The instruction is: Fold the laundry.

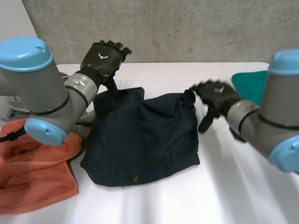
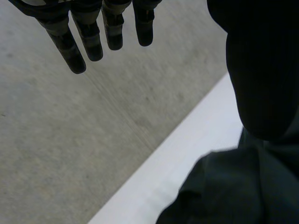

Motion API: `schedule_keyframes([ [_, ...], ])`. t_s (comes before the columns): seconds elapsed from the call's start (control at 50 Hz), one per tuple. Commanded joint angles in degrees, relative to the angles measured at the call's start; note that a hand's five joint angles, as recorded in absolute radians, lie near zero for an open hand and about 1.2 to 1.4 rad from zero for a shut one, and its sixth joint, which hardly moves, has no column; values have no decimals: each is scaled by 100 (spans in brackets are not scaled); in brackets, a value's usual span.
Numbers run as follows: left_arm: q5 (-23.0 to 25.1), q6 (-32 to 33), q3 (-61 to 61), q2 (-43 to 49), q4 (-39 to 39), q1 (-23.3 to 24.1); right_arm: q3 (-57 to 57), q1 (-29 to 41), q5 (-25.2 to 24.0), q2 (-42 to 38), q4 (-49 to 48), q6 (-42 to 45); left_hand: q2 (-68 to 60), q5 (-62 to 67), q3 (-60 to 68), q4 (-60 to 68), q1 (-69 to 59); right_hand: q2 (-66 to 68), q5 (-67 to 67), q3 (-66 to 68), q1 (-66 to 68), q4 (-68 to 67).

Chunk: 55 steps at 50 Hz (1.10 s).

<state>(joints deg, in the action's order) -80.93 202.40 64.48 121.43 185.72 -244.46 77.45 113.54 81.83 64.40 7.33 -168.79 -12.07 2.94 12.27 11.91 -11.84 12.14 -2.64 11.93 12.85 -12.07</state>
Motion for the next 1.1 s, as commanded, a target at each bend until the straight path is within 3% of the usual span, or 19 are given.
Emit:
schedule_keyframes([
  [0.02, 701, 677, -918, 1031, -545, -497, 754, 98, -45, -611, -1274, -970, 207, -294, -227, -191, 184, -214, 264, -193, -285, 207],
  [0.18, 983, 1170, -1596, 1936, -704, -726, 439, 423, 236, -1342, -1770, -1182, 207, -294, -227, -191, 184, -214, 264, -193, -285, 207],
  [0.24, 913, 1249, -1701, 2086, -748, -735, 236, 494, 535, -1553, -1805, -1173, -2984, 2896, 2964, 3000, -3007, 2349, -2300, 2371, 2279, -2357],
  [0.26, 834, 1258, -1693, 2086, -756, -726, 140, 511, 666, -1640, -1840, -1156, -5108, 5021, 5088, 5124, -5131, 4607, -4558, 4629, 4537, -4615],
  [0.28, 773, 1258, -1658, 2069, -757, -708, 96, 511, 711, -1667, -1866, -1138, -5929, 5841, 5909, 5945, -5952, 5496, -5446, 5518, 5426, -5504],
  [0.3, 720, 1249, -1640, 2034, -748, -691, 52, 503, 764, -1685, -1849, -1129, -6520, 6432, 6500, 6536, -6543, 6471, -6421, 6493, 6401, -6478],
  [0.36, 421, 1188, -1439, 1797, -713, -603, -36, 406, 984, -1607, -1901, -1033, -6793, 6706, 6773, 6809, -6816, 6786, -6736, 6807, 6715, -6793],
  [0.48, -141, 872, -779, 708, -572, -304, -519, -103, 914, -939, -2287, -357, -6793, 6706, 6773, 6809, -6816, 6786, -6736, 6807, 6715, -6793],
  [0.54, -361, 451, -402, 32, -572, -76, -1282, -262, 712, -920, -2376, 179, -6793, 6706, 6773, 6809, -6816, 6786, -6736, 6807, 6715, -6793],
  [0.7, -959, -964, 758, -1393, -669, 715, -3892, -394, -70, -1974, -1674, 716, -6793, 6706, 6773, 6809, -6816, 6786, -6736, 6807, 6715, -6793],
  [0.78, -1179, -1387, 1382, -1543, -634, 1128, -4799, -429, -439, -2686, -1506, 786, -6793, 6706, 6773, 6809, -6816, 6786, -6736, 6807, 6715, -6793],
  [0.9, -1766, -1747, 1823, -939, -274, 1454, -4731, -350, -537, -3441, -1777, 1330, -6793, 6706, 6773, 6809, -6816, 6583, -6534, 6605, 6513, -6591],
  [0.96, -2022, -1774, 1770, -622, -150, 1445, -4528, -367, -396, -3627, -2094, 1507, -6793, 6706, 6773, 6809, -6816, 3935, -3885, 3956, 3864, -3942],
  [0.98, -2136, -1774, 1674, -455, -115, 1376, -4415, -385, -196, -3715, -2356, 1568, -5396, 5309, 5376, 5412, -5419, 860, -810, 882, 790, -867],
  [1.0, -2189, -1765, 1630, -375, -132, 1349, -4353, -385, -72, -3742, -2472, 1595, -4450, 4362, 4430, 4466, -4473, -214, 264, -193, -285, 207],
  [1.04, -2286, -1765, 1542, -278, -202, 1279, -4230, -403, 183, -3724, -2674, 1630, -2231, 2144, 2211, 2247, -2254, -214, 264, -193, -285, 207],
  [1.06, -2347, -1731, 1481, -304, -333, 1226, -4098, -438, 384, -3602, -2797, 1613, -321, 234, 301, 338, -344, -214, 264, -193, -285, 207],
  [1.1, -2392, -1686, 1428, -392, -492, 1173, -3914, -473, 544, -3374, -2807, 1517, 207, -294, -227, -191, 184, -214, 264, -193, -285, 207],
])
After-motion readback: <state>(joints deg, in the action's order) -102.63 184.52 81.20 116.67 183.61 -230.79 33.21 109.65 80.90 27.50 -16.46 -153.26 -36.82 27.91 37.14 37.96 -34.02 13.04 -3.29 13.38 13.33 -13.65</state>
